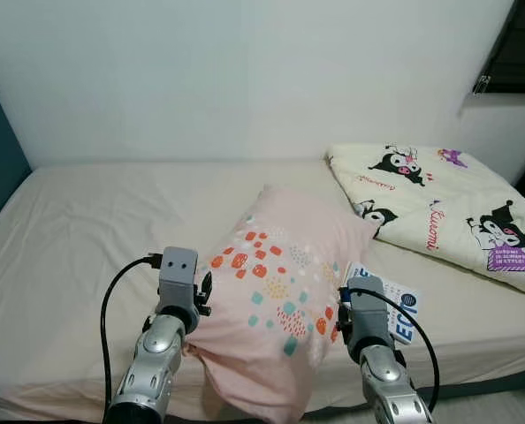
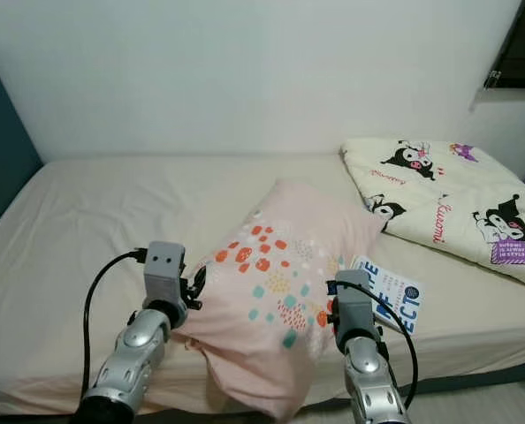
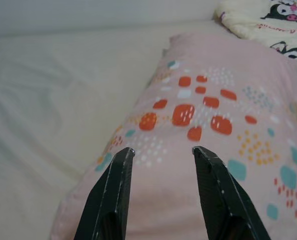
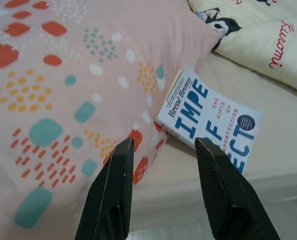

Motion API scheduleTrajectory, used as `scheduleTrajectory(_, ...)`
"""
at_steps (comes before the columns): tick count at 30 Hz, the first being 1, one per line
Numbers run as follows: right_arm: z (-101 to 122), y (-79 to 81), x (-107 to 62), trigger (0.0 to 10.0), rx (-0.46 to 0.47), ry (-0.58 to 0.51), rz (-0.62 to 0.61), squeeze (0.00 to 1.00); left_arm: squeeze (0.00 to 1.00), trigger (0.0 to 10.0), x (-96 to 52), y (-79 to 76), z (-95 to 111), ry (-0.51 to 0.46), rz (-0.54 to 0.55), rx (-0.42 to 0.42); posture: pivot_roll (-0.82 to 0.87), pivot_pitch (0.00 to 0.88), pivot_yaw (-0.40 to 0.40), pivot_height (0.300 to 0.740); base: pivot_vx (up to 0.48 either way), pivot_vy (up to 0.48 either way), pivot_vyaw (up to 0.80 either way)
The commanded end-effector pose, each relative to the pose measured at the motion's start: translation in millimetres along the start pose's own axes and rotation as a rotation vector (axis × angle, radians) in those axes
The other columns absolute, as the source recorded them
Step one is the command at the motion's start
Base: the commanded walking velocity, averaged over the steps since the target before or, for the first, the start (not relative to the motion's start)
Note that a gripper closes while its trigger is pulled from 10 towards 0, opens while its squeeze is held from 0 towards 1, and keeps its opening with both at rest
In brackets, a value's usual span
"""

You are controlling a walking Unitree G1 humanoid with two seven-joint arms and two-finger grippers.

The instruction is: Clean up the room

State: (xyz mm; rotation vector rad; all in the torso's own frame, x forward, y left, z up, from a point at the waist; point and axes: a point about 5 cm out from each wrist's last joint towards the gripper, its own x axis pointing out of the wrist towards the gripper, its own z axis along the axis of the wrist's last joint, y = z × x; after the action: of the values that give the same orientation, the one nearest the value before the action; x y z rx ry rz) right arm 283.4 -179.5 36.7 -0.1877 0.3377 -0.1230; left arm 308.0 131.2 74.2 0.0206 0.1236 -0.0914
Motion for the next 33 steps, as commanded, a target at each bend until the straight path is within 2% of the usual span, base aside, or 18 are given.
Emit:
scheduleTrajectory(1,-5.9,-3.0,-0.6,10.0,0.006,0.020,-0.012,0.00,0.00,10.0,-1.0,0.5,-4.3,0.014,0.001,-0.003,-0.04,0.000,-0.047,0.632,0.000,0.000,0.00)
scheduleTrajectory(5,-5.8,-3.6,-0.4,10.0,-0.002,0.017,-0.018,0.00,0.00,10.0,-0.8,-0.2,-4.2,0.014,-0.003,0.003,-0.04,0.000,-0.045,0.619,0.000,0.000,0.00)
scheduleTrajectory(24,-8.6,-8.1,-1.6,10.0,0.002,0.017,-0.044,0.00,0.00,10.0,4.5,-8.0,2.6,-0.002,-0.041,0.012,-0.04,0.000,-0.024,0.619,0.000,0.000,0.00)
scheduleTrajectory(31,-8.1,-8.5,-0.9,10.0,0.007,0.017,-0.045,0.00,0.00,10.0,7.5,-4.8,5.4,-0.009,-0.016,-0.002,-0.04,0.000,-0.028,0.619,0.000,0.000,0.00)
scheduleTrajectory(33,-5.4,-7.5,0.7,10.0,0.005,0.012,-0.036,0.00,0.00,10.0,11.2,-3.5,11.3,-0.029,-0.004,-0.033,-0.03,0.013,-0.031,0.605,0.000,0.000,0.00)
